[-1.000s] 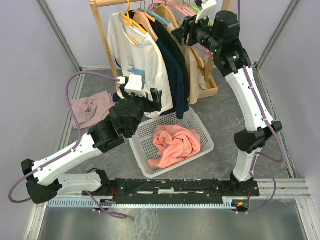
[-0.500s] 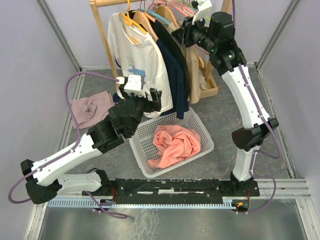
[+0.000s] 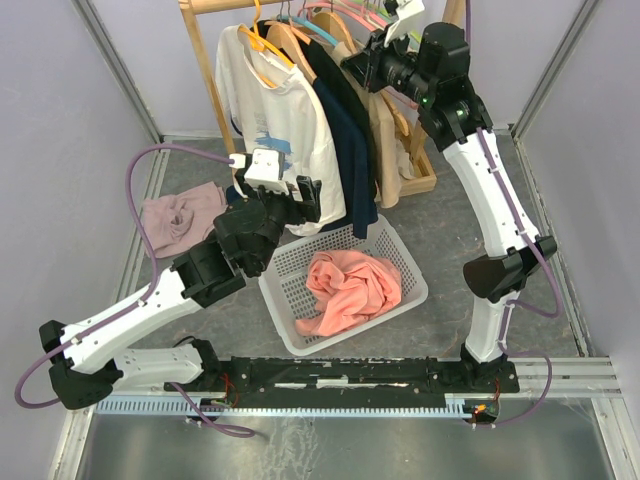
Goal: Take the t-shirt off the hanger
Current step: Pick up the hanger from the clothesline.
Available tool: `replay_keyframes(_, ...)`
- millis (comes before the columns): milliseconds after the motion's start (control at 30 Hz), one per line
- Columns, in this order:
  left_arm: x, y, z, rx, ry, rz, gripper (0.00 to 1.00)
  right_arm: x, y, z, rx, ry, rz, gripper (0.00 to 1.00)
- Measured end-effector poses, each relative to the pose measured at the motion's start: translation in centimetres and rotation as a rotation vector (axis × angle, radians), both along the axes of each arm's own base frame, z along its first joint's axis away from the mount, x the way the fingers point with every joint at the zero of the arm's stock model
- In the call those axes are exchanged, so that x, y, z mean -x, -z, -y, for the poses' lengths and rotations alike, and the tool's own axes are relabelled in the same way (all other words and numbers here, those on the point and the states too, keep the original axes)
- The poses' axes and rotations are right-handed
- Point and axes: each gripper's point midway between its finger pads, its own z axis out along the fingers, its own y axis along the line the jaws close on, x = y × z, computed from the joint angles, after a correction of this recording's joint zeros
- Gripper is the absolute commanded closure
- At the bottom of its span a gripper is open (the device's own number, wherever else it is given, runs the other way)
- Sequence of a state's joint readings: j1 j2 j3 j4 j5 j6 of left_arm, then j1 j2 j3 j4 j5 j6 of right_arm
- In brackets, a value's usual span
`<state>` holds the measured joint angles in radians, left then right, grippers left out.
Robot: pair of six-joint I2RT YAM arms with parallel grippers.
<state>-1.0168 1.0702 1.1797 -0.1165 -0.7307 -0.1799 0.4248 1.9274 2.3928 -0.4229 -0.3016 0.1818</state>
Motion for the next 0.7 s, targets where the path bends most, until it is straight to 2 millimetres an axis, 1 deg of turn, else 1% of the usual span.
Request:
replay_keyframes(167,0.0,0.0,0.0,0.000,0.000,0.000,0.14,0.0,-0.7,0.1,-0.025,0.013,0.012,0.99)
replay_keyframes(333,0.0,-0.2,-0.1,0.003,0.000,0.002,0.14,0.4,-1.6,0.7,-0.048,0.033,0.025,0.99)
replay_keyframes(567,0.1,-1.3,-0.1,0.025,0.000,0.016,0.14,1.3,-3.2,1.6,-0.068,0.062,0.058,0.99)
replay_keyframes(700,0.0,-1.6,0.0,0.029,0.001,0.019,0.14,1.5,-4.0,1.9,-0.079,0.072,0.079,0.99)
